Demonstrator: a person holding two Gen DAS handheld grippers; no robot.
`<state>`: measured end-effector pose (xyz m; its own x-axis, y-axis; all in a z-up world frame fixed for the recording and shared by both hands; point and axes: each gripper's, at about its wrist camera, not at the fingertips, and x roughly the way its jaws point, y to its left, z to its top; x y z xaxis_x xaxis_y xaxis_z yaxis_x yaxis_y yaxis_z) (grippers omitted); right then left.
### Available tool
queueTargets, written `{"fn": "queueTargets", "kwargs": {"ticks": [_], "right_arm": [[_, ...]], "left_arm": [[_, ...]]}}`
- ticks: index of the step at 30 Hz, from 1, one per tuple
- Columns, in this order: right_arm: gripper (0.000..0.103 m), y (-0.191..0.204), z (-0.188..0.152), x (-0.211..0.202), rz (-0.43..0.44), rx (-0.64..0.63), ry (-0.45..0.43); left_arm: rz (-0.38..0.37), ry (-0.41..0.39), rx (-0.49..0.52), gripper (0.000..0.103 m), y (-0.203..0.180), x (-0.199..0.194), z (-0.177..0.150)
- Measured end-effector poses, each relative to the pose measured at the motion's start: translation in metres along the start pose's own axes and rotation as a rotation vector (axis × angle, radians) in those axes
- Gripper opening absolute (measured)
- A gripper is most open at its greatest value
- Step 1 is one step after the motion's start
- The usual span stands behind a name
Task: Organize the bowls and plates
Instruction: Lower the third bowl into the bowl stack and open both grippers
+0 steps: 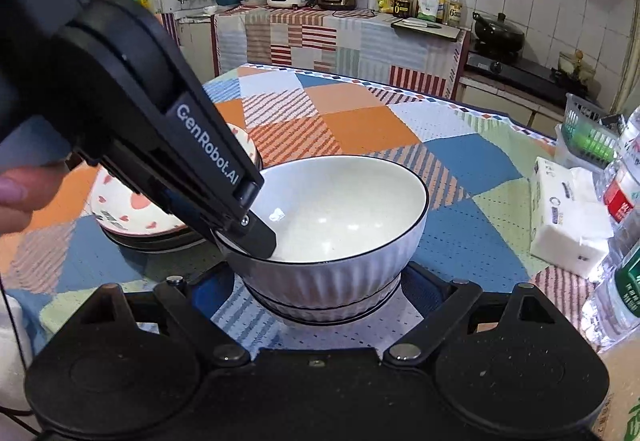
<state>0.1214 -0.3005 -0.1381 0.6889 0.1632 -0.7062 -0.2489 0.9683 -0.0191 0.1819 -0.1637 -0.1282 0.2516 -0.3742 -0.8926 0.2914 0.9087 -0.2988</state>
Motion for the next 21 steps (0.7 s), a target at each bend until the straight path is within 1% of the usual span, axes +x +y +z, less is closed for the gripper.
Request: {"fn": "queueTargets", "kwargs": {"ticks": [2, 4, 7, 10, 13, 14, 16, 21], "right_arm": [[0.093, 0.003, -0.001, 0.0, -0.022, -0.025, 0.0], [0.092, 0.007, -0.001, 0.0, -0.046, -0.061, 0.002], [0.093, 0.011, -0.003, -0.002, -0.066, -0.103, -0.013], [0.091, 0.01, -0.005, -0.002, -0.065, -0.097, -0.007], [0.091, 0.008, -0.001, -0.005, -0.064, -0.079, -0.006], [0.091, 0.008, 0.0, -0.007, -0.062, -0.076, -0.009], [0.092, 0.006, 0.001, -0.013, -0.057, -0.076, -0.009], [0.092, 0.003, 0.002, -0.039, -0.026, -0.063, -0.031]], "left_arm": [[0.003, -0.008, -0.003, 0.024, 0.0, 0.0, 0.0], [0.024, -0.017, -0.003, 0.026, 0.0, 0.0, -0.001], [0.032, -0.02, -0.005, 0.026, 0.001, 0.002, -0.001], [0.032, -0.016, -0.017, 0.026, 0.003, 0.003, 0.0], [0.02, -0.015, -0.03, 0.026, 0.005, 0.001, 0.001], [0.012, -0.018, -0.033, 0.029, 0.006, -0.001, 0.001], [-0.006, -0.027, -0.033, 0.03, 0.007, -0.008, 0.0], [-0.033, -0.071, 0.01, 0.037, 0.005, -0.035, -0.005]]}}
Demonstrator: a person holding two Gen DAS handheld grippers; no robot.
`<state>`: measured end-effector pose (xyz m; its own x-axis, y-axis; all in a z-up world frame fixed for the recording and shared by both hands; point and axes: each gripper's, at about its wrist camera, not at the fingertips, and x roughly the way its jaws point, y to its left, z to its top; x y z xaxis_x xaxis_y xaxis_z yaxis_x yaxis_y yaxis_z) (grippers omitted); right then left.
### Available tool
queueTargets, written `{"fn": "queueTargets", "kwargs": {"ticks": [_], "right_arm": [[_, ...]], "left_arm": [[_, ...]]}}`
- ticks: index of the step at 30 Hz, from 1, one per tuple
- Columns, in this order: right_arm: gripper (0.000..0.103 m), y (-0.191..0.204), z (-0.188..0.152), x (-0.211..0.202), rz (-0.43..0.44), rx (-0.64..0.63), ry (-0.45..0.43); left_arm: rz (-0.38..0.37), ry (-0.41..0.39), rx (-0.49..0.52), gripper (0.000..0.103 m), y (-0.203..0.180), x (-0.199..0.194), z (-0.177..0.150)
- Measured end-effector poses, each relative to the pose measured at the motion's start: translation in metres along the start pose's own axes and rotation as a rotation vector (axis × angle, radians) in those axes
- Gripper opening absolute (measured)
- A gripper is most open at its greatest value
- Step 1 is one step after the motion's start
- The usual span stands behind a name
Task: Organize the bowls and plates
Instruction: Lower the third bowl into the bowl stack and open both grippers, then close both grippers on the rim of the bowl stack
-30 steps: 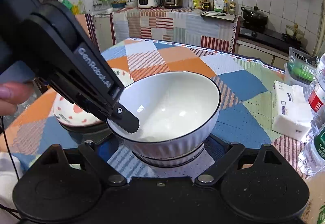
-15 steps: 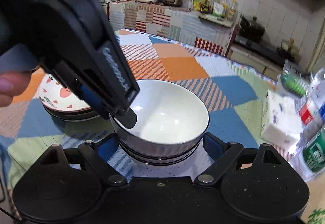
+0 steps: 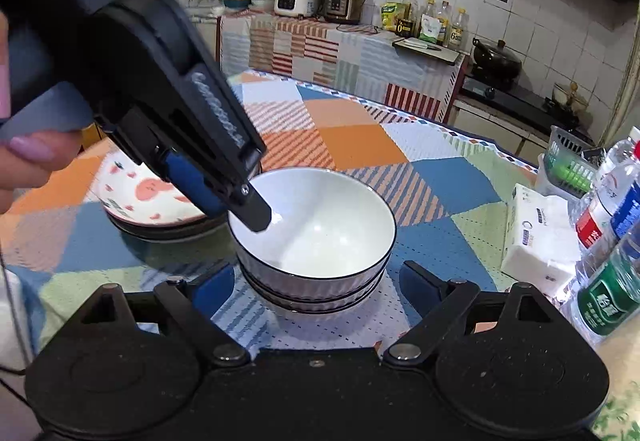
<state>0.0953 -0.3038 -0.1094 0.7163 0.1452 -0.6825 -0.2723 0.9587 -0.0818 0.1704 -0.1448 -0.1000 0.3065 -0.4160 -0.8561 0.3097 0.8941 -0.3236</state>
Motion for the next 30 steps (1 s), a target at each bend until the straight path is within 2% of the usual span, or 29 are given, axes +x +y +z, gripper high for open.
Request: {"fn": "queueTargets", "kwargs": {"ticks": [2, 7, 14, 22, 30], "right_arm": [[0.092, -0.003, 0.002, -0.011, 0.013, 0.021, -0.01], [0.092, -0.008, 0.005, -0.034, 0.047, 0.049, -0.022], [0.093, -0.007, 0.001, -0.046, 0.092, 0.082, -0.006], [0.093, -0.002, -0.011, -0.022, 0.097, 0.072, 0.045], [0.093, -0.004, -0.022, 0.023, 0.082, 0.07, 0.099]], "left_arm": [[-0.004, -0.024, 0.012, 0.041, 0.001, -0.012, -0.002], [-0.022, -0.081, 0.056, 0.041, 0.002, -0.039, -0.011], [-0.041, -0.153, 0.091, 0.052, 0.009, -0.057, -0.03], [-0.055, -0.189, 0.089, 0.061, 0.021, -0.043, -0.047], [-0.093, -0.19, -0.013, 0.063, 0.035, -0.015, -0.045]]}}
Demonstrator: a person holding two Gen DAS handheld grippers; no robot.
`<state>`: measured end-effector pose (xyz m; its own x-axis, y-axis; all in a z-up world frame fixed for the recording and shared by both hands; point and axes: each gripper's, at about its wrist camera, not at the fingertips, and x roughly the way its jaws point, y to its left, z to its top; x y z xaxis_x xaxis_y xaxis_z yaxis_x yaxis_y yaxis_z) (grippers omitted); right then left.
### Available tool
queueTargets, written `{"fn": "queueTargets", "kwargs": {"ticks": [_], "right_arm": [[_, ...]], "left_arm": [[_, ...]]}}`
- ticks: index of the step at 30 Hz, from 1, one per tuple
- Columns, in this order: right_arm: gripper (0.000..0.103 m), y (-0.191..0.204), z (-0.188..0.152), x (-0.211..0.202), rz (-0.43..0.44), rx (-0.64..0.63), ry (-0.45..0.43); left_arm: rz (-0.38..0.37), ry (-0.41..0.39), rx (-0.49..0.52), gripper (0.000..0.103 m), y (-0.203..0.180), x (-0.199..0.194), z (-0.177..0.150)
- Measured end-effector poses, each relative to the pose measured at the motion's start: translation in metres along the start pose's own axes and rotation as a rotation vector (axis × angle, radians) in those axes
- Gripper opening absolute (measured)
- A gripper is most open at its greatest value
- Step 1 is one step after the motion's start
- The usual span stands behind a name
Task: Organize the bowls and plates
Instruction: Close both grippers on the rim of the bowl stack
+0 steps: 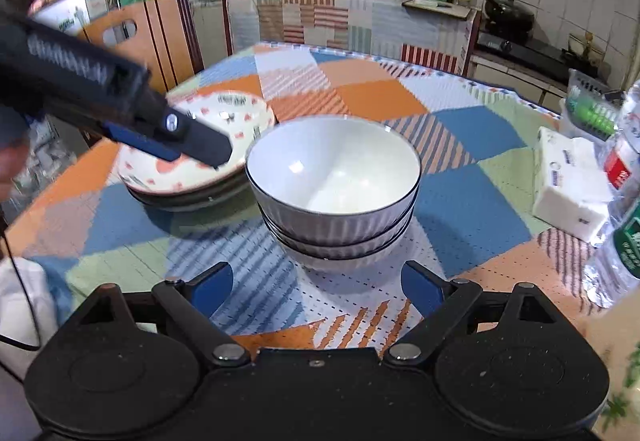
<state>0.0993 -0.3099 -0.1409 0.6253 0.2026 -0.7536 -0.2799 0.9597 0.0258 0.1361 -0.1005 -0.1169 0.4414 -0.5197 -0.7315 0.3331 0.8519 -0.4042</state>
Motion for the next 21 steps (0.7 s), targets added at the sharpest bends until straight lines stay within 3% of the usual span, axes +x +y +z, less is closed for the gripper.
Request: {"fn": "queueTargets", "kwargs": {"ticks": [8, 17, 21], "right_arm": [[0.094, -0.019, -0.01, 0.036, -0.012, 0.112, 0.018], [0.094, -0.019, -0.014, 0.06, 0.009, 0.025, 0.019], [0.094, -0.025, -0.011, 0.068, 0.029, 0.06, -0.001]], "left_arm": [[-0.034, 0.027, -0.1, 0.061, 0.013, 0.034, -0.001], [-0.052, 0.063, -0.116, 0.061, 0.014, 0.058, -0.001], [-0.056, 0.075, -0.111, 0.061, 0.012, 0.069, 0.002]]}}
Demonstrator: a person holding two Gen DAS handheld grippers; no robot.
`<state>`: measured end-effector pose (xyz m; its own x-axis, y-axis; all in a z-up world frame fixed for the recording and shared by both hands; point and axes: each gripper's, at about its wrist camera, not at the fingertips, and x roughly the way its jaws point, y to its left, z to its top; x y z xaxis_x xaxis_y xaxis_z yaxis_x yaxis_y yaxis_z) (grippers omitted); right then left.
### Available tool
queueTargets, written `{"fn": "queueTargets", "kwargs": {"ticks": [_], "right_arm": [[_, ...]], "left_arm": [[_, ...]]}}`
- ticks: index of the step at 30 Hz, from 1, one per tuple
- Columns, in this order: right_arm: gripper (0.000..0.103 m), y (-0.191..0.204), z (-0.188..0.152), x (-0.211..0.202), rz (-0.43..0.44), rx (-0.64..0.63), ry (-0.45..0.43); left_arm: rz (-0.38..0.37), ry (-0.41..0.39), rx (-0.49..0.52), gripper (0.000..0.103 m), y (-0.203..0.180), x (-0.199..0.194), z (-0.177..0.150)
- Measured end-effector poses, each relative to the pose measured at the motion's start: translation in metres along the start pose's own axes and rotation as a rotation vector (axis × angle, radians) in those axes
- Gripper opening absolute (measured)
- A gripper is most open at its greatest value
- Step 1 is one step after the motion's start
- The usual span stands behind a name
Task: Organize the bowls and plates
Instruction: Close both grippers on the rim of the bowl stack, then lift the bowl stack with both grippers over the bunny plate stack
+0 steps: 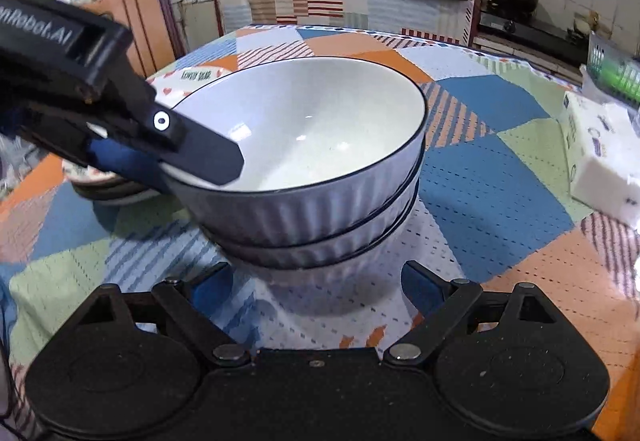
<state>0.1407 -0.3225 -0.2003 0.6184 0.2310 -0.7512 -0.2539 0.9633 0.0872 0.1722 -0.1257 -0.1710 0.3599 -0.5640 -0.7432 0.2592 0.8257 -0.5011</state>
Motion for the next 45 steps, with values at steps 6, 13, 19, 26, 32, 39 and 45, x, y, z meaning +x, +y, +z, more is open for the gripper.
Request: {"fn": "queueTargets", "kwargs": {"ticks": [6, 13, 19, 26, 32, 39, 45], "right_arm": [[0.097, -0.005, 0.003, 0.009, 0.032, 0.047, 0.007], [0.097, -0.003, 0.005, 0.019, 0.078, -0.008, -0.047], [0.099, -0.002, 0.003, 0.024, 0.086, -0.024, -0.1], [0.098, -0.002, 0.004, 0.025, 0.083, -0.024, -0.109], [0.098, 0.003, -0.001, 0.019, 0.075, -0.03, -0.102], [0.098, 0.014, -0.004, 0.001, 0.066, -0.031, -0.102], [0.097, 0.034, 0.0, -0.023, 0.048, -0.061, -0.114]], "left_arm": [[0.016, 0.006, 0.001, 0.049, -0.001, 0.013, 0.001], [0.045, 0.002, 0.007, 0.041, 0.001, 0.021, 0.0], [0.009, 0.023, -0.034, 0.04, 0.01, 0.024, 0.002], [0.005, 0.039, -0.02, 0.041, 0.009, 0.024, 0.001], [0.013, 0.065, 0.011, 0.041, 0.004, 0.021, -0.002], [-0.01, 0.101, 0.087, 0.041, -0.003, 0.0, -0.007], [-0.041, 0.1, 0.086, 0.041, -0.004, -0.03, -0.009]]}}
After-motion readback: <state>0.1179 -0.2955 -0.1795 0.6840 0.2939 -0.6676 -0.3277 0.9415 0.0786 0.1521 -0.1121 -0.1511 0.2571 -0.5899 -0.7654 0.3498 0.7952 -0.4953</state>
